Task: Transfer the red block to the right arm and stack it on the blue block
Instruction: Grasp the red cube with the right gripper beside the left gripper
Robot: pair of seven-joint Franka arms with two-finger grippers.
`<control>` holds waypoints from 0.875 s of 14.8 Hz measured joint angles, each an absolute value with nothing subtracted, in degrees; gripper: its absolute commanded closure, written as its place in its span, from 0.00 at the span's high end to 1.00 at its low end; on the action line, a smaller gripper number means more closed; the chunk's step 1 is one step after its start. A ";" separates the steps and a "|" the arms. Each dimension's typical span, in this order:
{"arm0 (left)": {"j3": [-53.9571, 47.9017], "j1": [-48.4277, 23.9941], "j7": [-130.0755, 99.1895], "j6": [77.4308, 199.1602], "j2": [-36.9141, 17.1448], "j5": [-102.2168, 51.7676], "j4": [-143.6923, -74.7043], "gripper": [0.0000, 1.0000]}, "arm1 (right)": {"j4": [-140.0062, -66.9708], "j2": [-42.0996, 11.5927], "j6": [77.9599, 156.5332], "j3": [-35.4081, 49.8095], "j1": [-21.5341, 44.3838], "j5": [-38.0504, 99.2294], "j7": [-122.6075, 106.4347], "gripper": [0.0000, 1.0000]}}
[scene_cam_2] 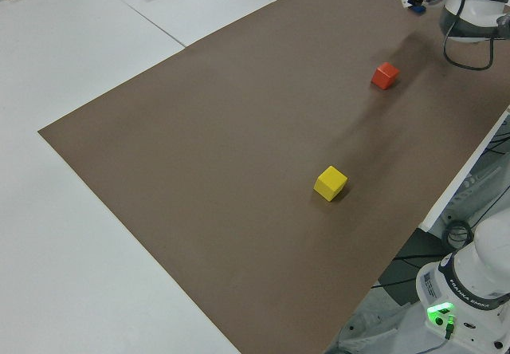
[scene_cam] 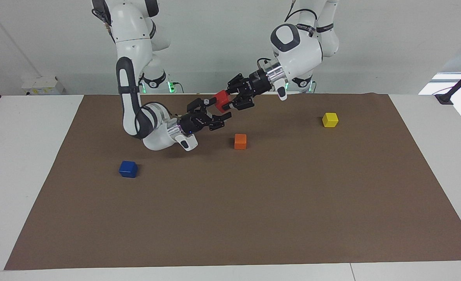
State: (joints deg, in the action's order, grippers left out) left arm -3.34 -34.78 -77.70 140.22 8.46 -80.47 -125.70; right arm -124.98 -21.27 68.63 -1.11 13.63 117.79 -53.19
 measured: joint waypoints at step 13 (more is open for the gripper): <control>-2.88 -34.80 -76.67 140.16 8.21 -80.47 -125.57 0.00 | -124.87 -20.74 69.91 -1.08 14.19 118.04 -53.90 0.00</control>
State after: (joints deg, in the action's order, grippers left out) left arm -2.88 -34.80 -76.67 140.16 8.21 -80.47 -125.57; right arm -124.87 -20.74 69.91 -1.08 14.19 118.04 -53.90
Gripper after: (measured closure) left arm 0.458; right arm 0.441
